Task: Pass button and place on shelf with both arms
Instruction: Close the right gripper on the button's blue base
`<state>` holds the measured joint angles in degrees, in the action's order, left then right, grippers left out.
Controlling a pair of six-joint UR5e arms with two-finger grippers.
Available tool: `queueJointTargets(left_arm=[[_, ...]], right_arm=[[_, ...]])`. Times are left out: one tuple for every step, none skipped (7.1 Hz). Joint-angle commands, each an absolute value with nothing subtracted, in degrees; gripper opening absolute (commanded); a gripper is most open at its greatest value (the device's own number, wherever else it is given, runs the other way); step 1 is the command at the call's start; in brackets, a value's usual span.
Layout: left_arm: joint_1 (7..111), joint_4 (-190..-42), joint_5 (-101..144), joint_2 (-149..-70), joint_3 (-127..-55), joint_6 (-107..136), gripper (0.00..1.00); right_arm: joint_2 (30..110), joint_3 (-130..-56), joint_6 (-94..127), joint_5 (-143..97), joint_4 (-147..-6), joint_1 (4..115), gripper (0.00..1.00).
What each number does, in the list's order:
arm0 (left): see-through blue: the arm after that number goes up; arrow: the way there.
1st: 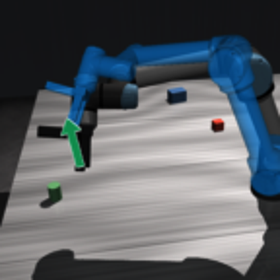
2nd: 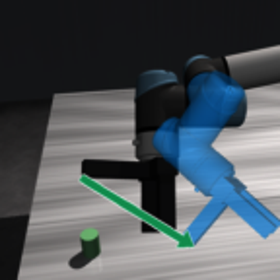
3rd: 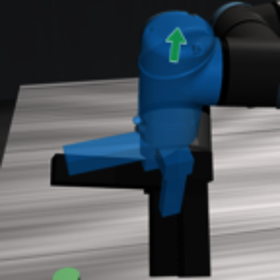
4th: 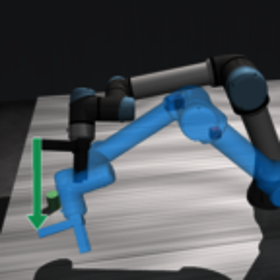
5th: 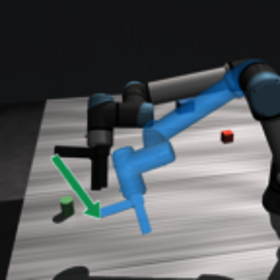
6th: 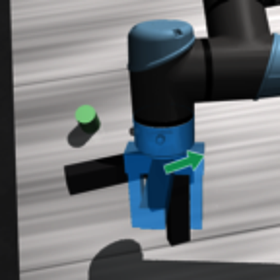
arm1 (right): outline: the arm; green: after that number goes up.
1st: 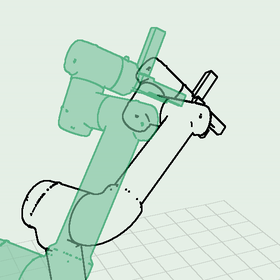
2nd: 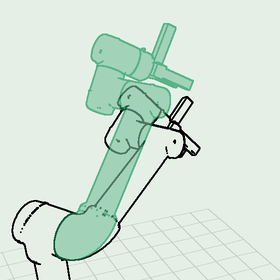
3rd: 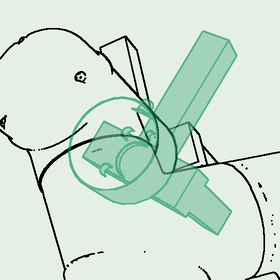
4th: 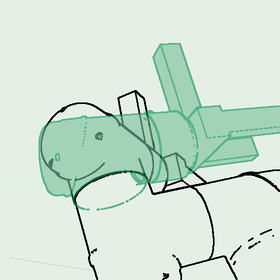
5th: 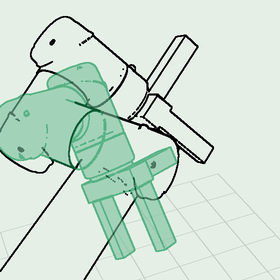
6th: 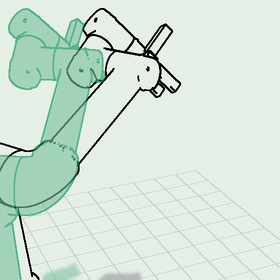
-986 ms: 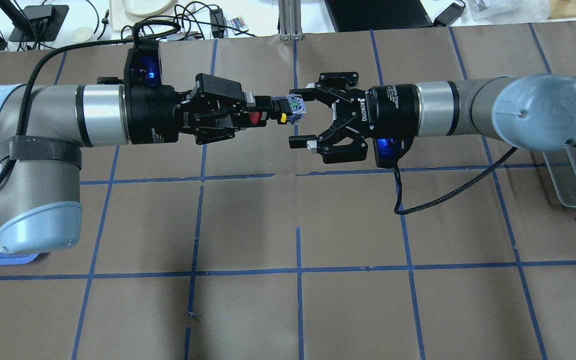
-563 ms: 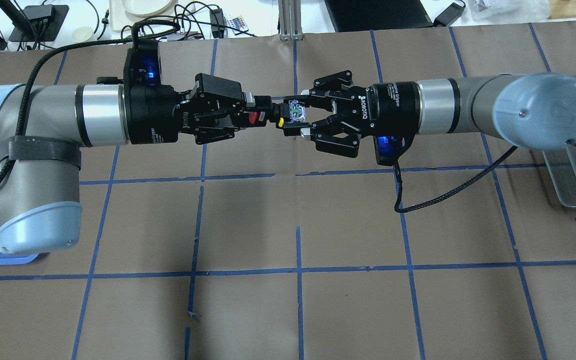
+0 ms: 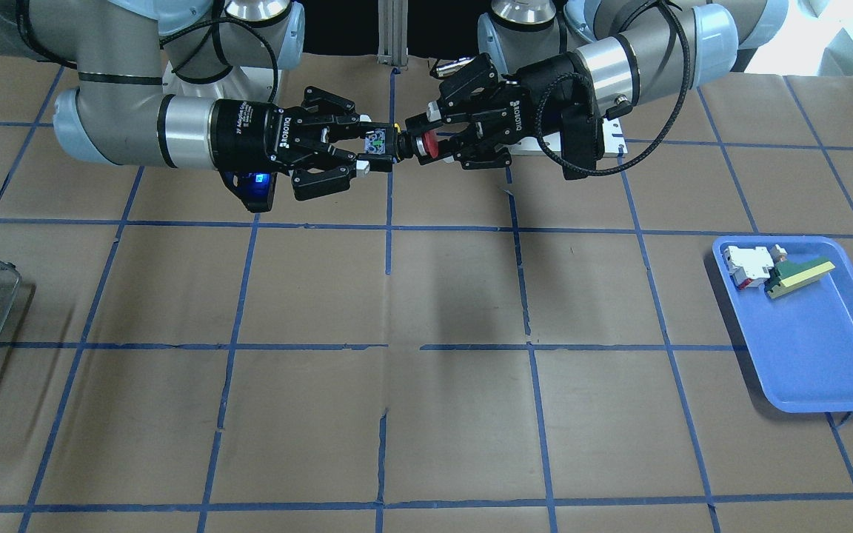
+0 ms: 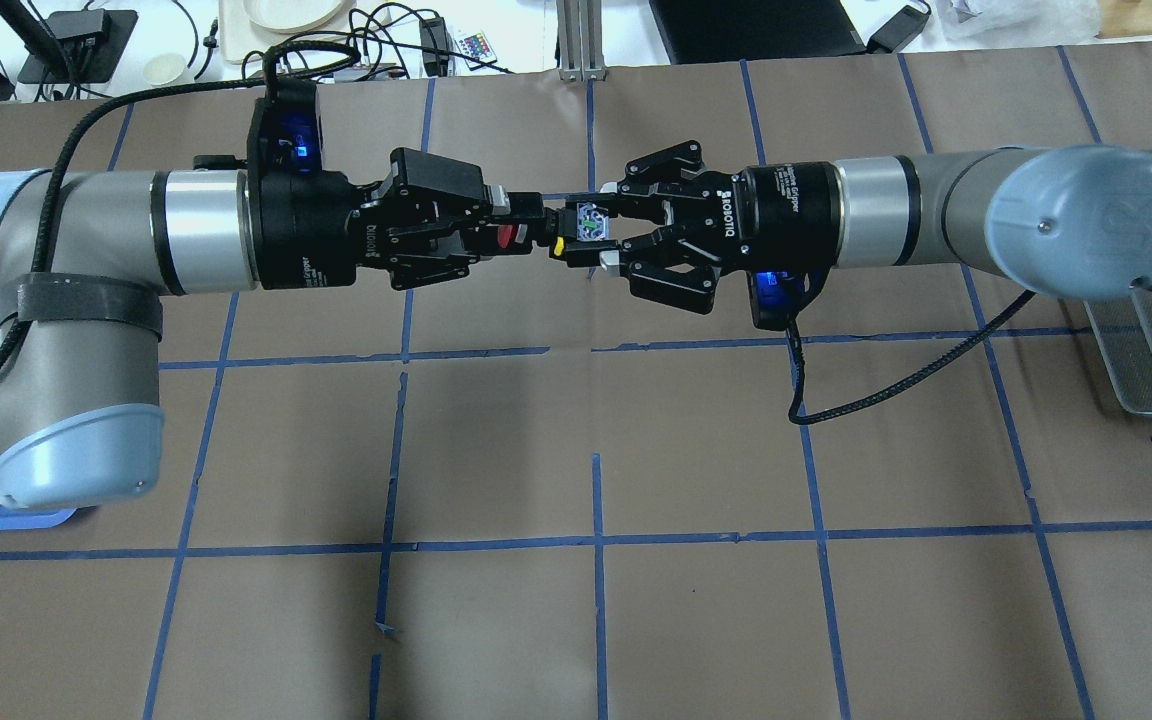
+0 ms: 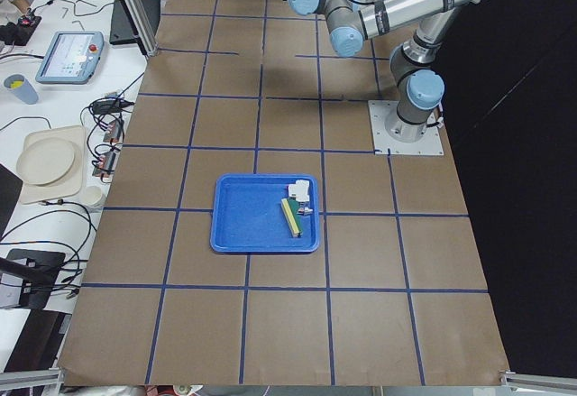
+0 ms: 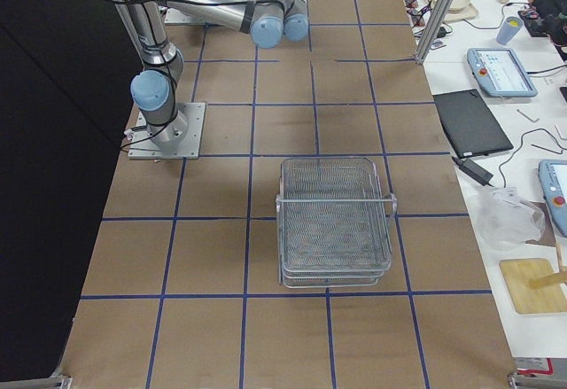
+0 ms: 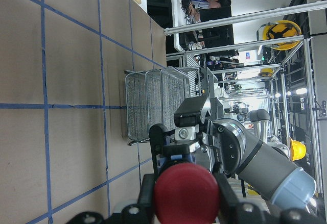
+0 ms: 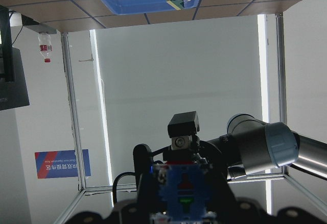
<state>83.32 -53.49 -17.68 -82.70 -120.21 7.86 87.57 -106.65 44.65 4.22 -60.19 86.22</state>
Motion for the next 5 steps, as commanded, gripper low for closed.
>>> queueJointTargets(left_arm=[[83.32, -53.26, -18.02, -82.62, -120.23, 8.0, 0.92], [83.41, -53.35, -18.1, -82.62, -120.23, 8.09, 0.93], [83.41, -53.44, -18.11, -82.62, -120.23, 8.09, 0.93], [83.32, -53.44, -18.45, -82.7, -120.15, 8.09, 0.94], [83.32, -53.44, -18.54, -82.79, -120.06, 7.82, 0.94]], right_arm=[[87.54, -106.61, 44.65, 4.22, -60.21, 86.22, 0.13], [87.45, -106.18, 44.74, 4.22, -60.21, 86.13, 0.12], [87.36, -105.82, 44.74, 4.31, -60.21, 85.96, 0.1], [87.36, -105.65, 44.91, 5.09, -60.21, 85.17, 0.09], [87.45, -105.56, 44.91, 6.92, -60.73, 83.51, 0.09]])
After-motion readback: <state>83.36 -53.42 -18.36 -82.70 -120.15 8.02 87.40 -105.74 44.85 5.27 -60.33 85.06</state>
